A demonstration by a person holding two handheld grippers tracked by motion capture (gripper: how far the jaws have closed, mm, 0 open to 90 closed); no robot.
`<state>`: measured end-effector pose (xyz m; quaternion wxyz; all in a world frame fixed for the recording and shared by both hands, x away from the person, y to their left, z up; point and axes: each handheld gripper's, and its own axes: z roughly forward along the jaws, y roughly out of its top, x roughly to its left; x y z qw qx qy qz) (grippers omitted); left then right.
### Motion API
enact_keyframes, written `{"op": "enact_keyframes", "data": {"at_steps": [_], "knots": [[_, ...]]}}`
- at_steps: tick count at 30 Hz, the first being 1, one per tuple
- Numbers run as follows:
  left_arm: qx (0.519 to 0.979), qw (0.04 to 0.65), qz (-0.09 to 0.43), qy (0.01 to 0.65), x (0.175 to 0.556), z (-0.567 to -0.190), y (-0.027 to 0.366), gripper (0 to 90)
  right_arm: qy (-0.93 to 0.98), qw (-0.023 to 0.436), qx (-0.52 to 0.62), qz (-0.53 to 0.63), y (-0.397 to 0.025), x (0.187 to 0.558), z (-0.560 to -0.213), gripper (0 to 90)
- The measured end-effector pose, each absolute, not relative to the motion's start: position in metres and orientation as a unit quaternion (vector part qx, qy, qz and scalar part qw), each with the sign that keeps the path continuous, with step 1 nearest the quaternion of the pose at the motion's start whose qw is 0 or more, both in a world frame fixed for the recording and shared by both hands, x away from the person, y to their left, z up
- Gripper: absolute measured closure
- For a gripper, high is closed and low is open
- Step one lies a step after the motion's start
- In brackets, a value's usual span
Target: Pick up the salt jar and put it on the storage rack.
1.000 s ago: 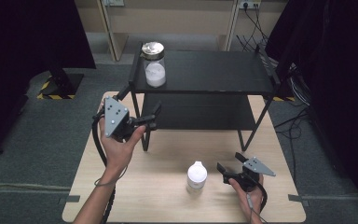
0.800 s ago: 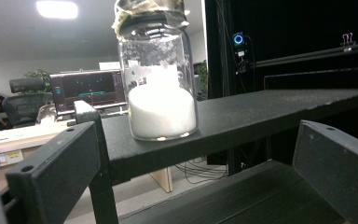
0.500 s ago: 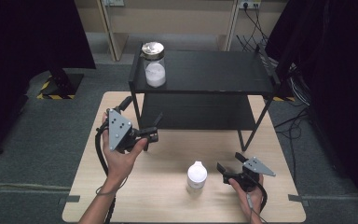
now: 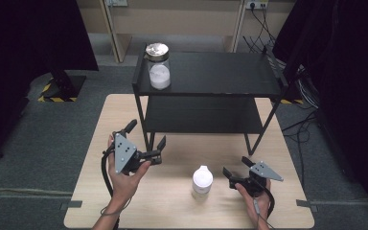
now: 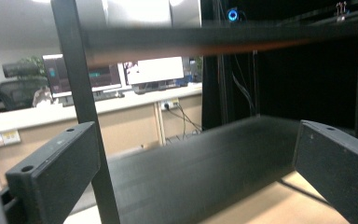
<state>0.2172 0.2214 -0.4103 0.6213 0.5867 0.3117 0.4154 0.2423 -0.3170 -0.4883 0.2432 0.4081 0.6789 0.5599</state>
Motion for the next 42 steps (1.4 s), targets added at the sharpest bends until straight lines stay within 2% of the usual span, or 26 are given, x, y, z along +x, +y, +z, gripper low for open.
{"op": "enact_keyframes", "data": {"at_steps": [7,26,42], "knots": [[0.586,0.619,0.405,0.329,0.215,-0.429,0.223,0.0,0.679,0.244,0.408,0.560,-0.317,0.242,-0.488,4.3],[0.622,0.579,0.356,0.388,0.215,-0.484,0.220,0.0,0.680,0.244,0.407,0.560,-0.316,0.242,-0.488,4.4],[0.635,0.562,0.327,0.418,0.221,-0.501,0.223,0.1,0.681,0.243,0.404,0.560,-0.317,0.243,-0.488,4.3]]}}
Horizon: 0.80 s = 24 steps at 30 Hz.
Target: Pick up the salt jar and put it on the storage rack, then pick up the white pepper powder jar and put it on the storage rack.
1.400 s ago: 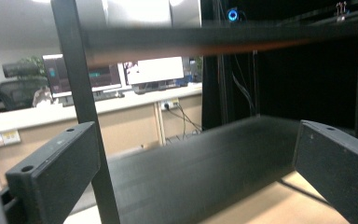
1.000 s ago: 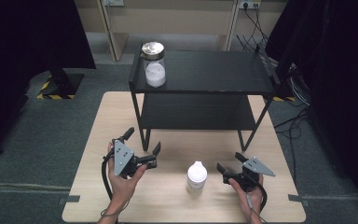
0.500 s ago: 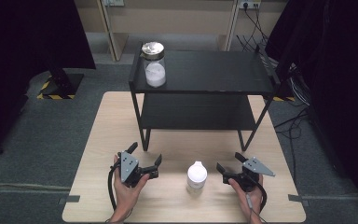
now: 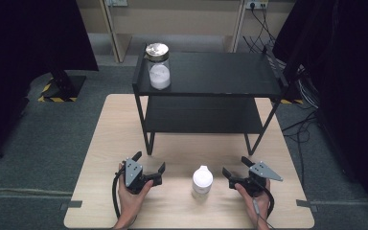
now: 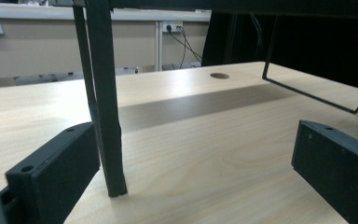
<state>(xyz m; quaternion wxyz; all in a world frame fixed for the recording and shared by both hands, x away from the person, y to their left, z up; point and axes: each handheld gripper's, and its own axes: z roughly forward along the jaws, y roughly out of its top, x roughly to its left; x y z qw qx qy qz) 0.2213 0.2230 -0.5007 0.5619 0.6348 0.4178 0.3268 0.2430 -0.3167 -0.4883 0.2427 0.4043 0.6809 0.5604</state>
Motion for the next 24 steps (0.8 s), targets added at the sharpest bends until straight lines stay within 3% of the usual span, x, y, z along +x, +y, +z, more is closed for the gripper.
{"op": "enact_keyframes", "data": {"at_steps": [24], "knots": [[0.642,0.554,0.318,0.424,0.2229,-0.5054,0.2207,0.1,0.679,0.240,0.405,0.563,-0.3174,0.2437,-0.4888,4.1]]}}
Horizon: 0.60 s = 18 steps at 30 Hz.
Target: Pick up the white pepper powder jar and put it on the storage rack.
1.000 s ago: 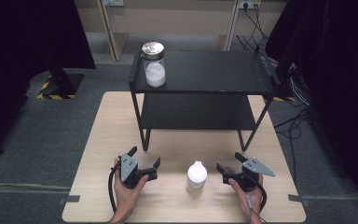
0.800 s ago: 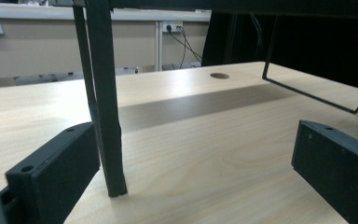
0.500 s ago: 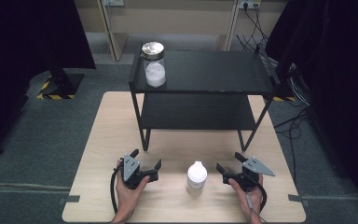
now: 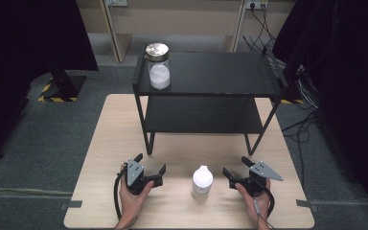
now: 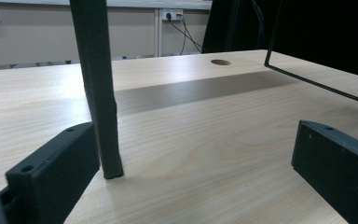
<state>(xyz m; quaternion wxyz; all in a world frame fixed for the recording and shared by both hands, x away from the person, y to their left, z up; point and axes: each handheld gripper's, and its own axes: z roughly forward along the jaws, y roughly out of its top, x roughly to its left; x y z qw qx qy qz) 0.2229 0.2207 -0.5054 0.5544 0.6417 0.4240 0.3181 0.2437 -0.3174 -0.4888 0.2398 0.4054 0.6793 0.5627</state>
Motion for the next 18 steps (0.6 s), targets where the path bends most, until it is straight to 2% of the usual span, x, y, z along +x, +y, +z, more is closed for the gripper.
{"op": "enact_keyframes", "data": {"at_steps": [18], "knots": [[0.640,0.556,0.317,0.425,0.2226,-0.5058,0.2199,0.1,0.667,0.224,0.388,0.595,-0.3222,0.2440,-0.4857,2.7]]}}
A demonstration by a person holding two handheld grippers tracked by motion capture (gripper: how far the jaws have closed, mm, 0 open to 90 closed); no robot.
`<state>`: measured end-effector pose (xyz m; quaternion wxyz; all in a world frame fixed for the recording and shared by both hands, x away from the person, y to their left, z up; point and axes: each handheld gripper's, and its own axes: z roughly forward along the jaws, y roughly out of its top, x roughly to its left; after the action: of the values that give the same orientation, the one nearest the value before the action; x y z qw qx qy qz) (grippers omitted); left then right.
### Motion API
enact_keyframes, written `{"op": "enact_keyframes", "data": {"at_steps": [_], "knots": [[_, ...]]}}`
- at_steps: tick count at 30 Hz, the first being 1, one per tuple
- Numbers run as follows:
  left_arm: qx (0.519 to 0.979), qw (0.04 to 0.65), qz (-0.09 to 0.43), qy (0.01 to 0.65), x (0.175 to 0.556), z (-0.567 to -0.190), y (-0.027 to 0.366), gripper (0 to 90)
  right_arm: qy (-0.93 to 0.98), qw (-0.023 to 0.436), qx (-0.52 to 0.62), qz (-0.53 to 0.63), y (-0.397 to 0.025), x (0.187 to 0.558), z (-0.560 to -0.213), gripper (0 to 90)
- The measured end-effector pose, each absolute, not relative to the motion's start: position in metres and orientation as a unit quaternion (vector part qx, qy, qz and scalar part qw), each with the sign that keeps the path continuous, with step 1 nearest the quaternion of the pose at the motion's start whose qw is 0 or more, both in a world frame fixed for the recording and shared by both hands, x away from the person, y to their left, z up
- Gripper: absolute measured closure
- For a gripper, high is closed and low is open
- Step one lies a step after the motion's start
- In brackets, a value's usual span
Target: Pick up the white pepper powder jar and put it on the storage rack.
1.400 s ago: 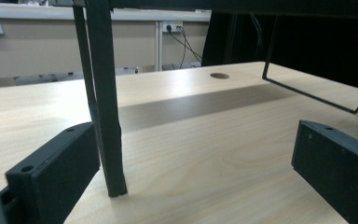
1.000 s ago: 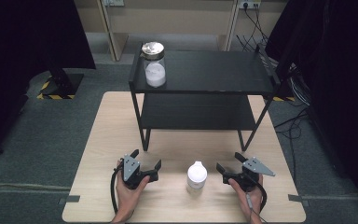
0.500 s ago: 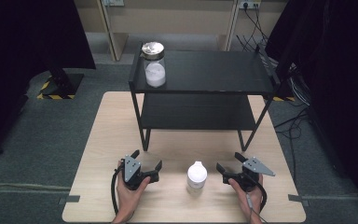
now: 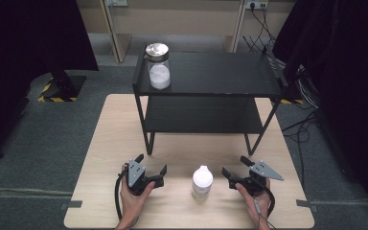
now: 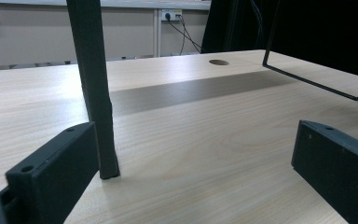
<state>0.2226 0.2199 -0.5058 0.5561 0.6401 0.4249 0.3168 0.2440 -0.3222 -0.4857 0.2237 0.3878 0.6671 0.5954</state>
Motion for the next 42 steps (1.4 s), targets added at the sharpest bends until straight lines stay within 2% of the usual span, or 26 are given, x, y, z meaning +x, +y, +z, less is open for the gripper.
{"op": "enact_keyframes", "data": {"at_steps": [10,18,42], "knots": [[0.641,0.554,0.317,0.426,0.223,-0.505,0.219,0.1,0.660,0.202,0.309,0.654,-0.322,0.236,-0.463,2.2],[0.640,0.555,0.317,0.427,0.223,-0.505,0.219,0.1,0.683,0.164,0.250,0.666,-0.313,0.243,-0.453,2.2],[0.641,0.554,0.317,0.426,0.223,-0.505,0.219,0.1,0.757,0.093,0.195,0.617,-0.294,0.267,-0.463,2.8]]}}
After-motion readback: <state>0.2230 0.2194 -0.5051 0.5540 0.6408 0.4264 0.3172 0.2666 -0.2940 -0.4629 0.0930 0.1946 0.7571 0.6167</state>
